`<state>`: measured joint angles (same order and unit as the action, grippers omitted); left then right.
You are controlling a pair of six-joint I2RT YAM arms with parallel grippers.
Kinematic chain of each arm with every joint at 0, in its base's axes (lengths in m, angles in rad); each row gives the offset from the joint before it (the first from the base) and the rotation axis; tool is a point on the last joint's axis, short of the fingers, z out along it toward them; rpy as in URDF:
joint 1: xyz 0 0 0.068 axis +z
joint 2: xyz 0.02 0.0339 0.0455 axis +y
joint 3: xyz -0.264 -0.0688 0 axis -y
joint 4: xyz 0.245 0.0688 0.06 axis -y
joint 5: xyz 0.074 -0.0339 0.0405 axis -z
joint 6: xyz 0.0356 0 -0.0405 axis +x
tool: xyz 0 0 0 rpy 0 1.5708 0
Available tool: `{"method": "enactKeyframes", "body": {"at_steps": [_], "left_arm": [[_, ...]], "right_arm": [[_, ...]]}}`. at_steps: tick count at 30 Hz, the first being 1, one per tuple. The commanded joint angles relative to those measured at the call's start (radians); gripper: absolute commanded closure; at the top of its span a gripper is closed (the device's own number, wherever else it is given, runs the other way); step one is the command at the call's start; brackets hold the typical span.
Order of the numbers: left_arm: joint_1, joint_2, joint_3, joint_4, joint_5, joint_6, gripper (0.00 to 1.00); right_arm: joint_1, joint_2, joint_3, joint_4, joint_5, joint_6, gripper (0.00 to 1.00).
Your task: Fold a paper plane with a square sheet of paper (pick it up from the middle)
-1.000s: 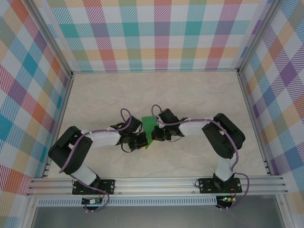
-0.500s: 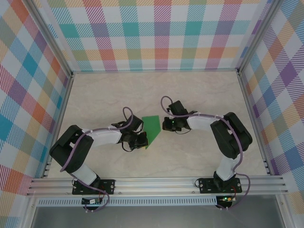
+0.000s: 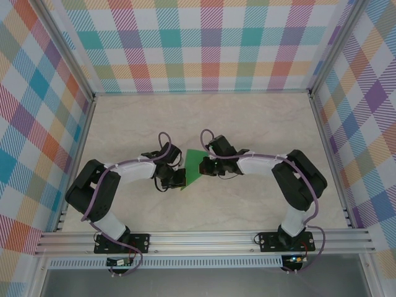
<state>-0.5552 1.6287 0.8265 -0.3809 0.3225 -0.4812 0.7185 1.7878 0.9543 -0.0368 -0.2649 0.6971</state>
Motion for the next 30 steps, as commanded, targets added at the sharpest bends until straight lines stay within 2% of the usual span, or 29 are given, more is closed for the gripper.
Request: {"method": "enactKeyframes", "body": {"at_steps": [1, 19, 23, 30], "left_arm": [[0.029, 0.032, -0.008, -0.102, -0.096, 0.059, 1.0], [0.029, -0.005, 0.01, -0.08, -0.062, 0.054, 1.0], [0.028, -0.091, -0.046, 0.092, 0.021, -0.074, 1.0], [-0.004, -0.141, -0.133, 0.373, 0.004, -0.355, 1.0]], "right_arm": [[0.001, 0.049, 0.038, 0.068, -0.082, 0.057, 1.0], [0.001, 0.14, 0.094, 0.035, -0.05, 0.074, 1.0], [0.002, 0.135, 0.067, 0.026, -0.032, 0.089, 1.0], [0.013, 0.117, 0.021, 0.032, -0.004, 0.134, 1.0]]}}
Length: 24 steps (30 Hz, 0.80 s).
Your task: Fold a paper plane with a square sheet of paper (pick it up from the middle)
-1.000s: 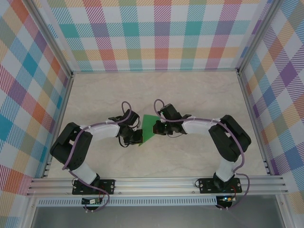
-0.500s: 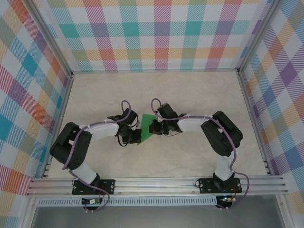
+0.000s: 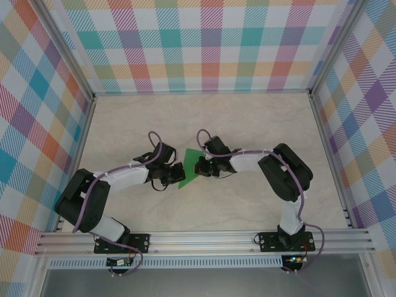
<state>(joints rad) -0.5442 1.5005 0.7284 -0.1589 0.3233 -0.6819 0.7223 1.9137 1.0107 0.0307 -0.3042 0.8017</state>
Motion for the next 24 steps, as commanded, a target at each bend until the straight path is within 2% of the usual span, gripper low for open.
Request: {"method": "enactKeyframes", "body": {"at_steps": [1, 6, 14, 24], "left_arm": [[-0.024, -0.008, -0.045, 0.178, -0.007, -0.193, 1.0], [-0.096, 0.023, -0.088, 0.312, -0.105, -0.375, 1.0], [-0.139, 0.062, -0.133, 0.374, -0.243, -0.494, 1.0], [-0.148, 0.124, -0.17, 0.465, -0.224, -0.549, 1.0]], "right_arm": [[0.009, -0.008, -0.039, -0.035, 0.04, 0.036, 1.0], [0.012, -0.008, -0.047, -0.042, 0.059, 0.075, 1.0], [0.014, -0.009, -0.057, -0.05, 0.075, 0.105, 1.0], [0.014, -0.002, -0.061, -0.053, 0.079, 0.109, 1.0]]}}
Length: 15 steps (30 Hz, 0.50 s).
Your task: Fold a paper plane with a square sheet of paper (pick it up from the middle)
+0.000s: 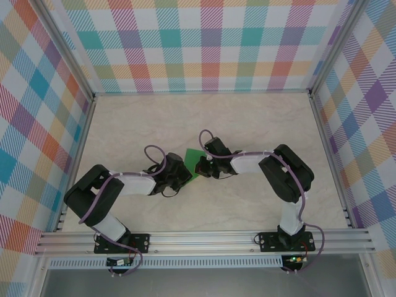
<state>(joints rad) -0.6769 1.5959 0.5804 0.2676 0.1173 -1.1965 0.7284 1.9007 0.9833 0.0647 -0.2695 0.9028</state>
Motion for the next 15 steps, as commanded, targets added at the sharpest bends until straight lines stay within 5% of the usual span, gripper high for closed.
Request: {"method": "enactKeyframes", "body": {"at_steps": [1, 15], "left_arm": [[-0.015, 0.028, -0.025, 0.041, -0.019, -0.036, 1.0], [-0.039, -0.04, -0.18, 0.008, -0.103, -0.092, 1.0]], "right_arm": [[0.008, 0.012, -0.033, -0.087, 0.046, 0.008, 1.0], [0.007, 0.048, -0.031, -0.189, 0.126, 0.043, 1.0]]}}
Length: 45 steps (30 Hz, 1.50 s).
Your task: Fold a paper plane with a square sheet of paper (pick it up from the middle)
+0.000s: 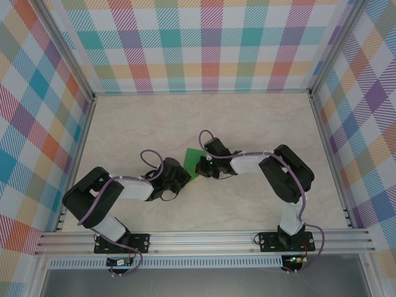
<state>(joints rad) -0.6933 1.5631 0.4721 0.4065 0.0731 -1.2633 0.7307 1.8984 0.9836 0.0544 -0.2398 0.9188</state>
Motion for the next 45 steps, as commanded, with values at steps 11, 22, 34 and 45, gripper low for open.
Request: {"method": "enactKeyframes", "body": {"at_steps": [11, 22, 34, 45], "left_arm": [[-0.035, -0.1, -0.153, -0.221, -0.159, -0.051, 1.0], [-0.054, -0.315, -0.154, -0.418, -0.218, -0.046, 1.0], [-0.006, -0.282, 0.165, -0.564, -0.079, 0.341, 0.88], [0.015, -0.021, 0.3, -0.421, 0.107, 0.441, 0.95]], "right_arm": [[0.004, 0.078, -0.024, -0.249, 0.148, 0.06, 1.0], [0.004, 0.076, -0.014, -0.243, 0.137, 0.054, 1.0], [0.0, -0.014, -0.006, -0.332, 0.142, -0.135, 1.0], [-0.045, -0.168, 0.042, -0.317, 0.071, -0.144, 0.64]]}}
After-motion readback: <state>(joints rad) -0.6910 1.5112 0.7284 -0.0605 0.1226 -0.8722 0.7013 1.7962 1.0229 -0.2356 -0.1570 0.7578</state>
